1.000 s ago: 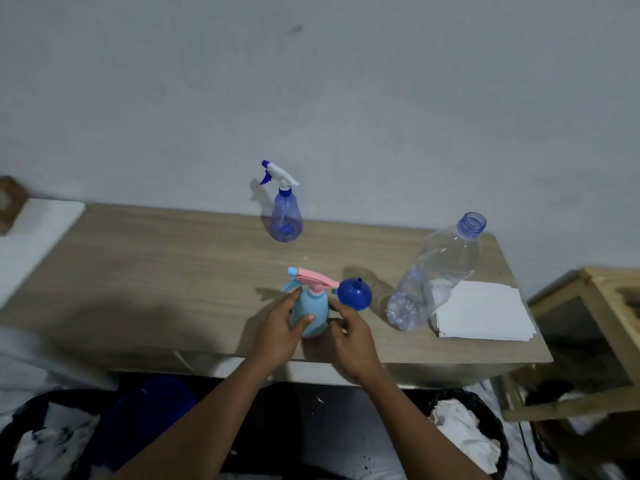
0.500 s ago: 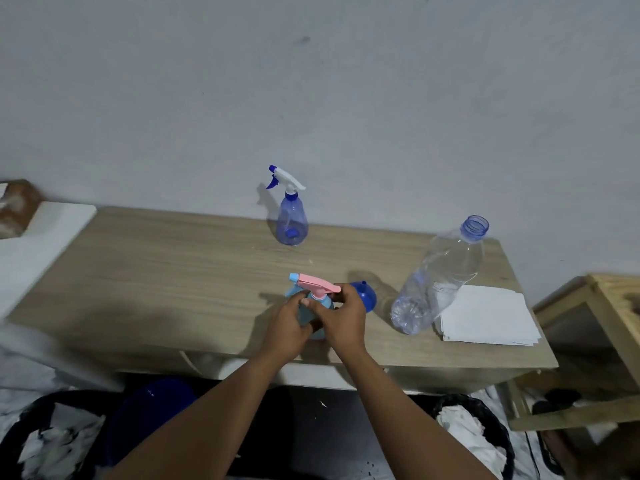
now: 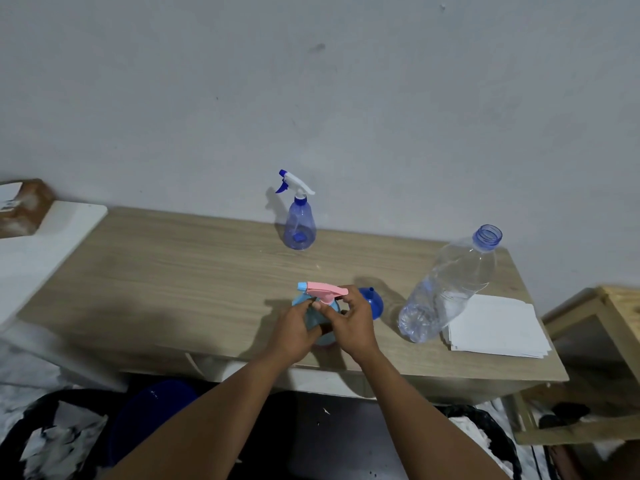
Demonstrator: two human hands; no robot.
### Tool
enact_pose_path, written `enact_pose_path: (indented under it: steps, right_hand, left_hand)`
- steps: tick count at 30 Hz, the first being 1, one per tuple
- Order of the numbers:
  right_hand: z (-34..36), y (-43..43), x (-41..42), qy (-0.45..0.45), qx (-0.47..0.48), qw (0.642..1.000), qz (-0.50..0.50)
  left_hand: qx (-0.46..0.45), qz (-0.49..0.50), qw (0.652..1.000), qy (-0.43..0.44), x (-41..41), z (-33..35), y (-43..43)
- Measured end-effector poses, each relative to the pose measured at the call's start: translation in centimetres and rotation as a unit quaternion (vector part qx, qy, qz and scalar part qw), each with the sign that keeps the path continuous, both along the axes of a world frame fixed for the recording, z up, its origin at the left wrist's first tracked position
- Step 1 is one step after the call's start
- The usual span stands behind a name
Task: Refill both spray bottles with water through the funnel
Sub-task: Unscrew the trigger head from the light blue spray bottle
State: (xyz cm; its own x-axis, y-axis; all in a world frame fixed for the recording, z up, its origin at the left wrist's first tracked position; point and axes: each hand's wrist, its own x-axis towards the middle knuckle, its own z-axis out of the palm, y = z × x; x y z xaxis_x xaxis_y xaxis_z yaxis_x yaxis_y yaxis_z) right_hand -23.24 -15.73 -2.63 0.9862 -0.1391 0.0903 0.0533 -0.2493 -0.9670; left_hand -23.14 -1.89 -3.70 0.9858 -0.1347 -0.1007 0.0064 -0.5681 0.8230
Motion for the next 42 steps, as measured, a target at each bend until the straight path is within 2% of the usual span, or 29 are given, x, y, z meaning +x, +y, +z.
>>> enact_pose_path:
  steps: [4,10,16,22,27,29,33,38,42]
  right_hand:
    - [0.7,-1.2,0.4,0.048,-0.003,0.995,0.082]
    - [0.4,0.1,-0.5,0.040,0.021,0.999,-0.028]
    - [-0.2,-1.6,-1.1,0.022,-0.031,0.998,0.056]
    - [0.5,0.7,-0.9,0.034,-0.002,0.999,-0.034]
    - [-0.1,-1.0,-1.7,0.022,-0.004,0.999,0.023]
    - [0.4,-0.6,-1.6,0.037,0.016,0.999,0.011]
    - [0.9,1.2,-1.0,0.048,-0.001,0.997,-0.056]
    - [0.1,-0.1,-1.7,0.037,-0.019,0.999,-0.002]
    - [1.2,0.7,-1.1,0.068,0.026,0.997,-0.036]
  left_hand:
    - [-0.007,-0.010,1.000,-0.001,0.0,0.5,0.2]
    - [0.015,-0.023,1.000,0.010,0.0,0.5,0.3]
    - [-0.001,-0.007,1.000,0.003,0.0,0.4,0.2]
    - [0.008,-0.014,1.000,0.010,-0.2,0.4,0.2]
    - [-0.008,-0.018,1.000,0.002,-0.1,0.4,0.2]
    - [-0.001,-0.022,1.000,-0.001,-0.2,0.8,0.2]
    - [0.010,-0.021,1.000,0.002,-0.2,0.6,0.3]
    - [-0.015,-0.015,1.000,0.008,-0.1,0.4,0.2]
    - [-0.010,-0.017,1.000,0.005,-0.2,0.6,0.1]
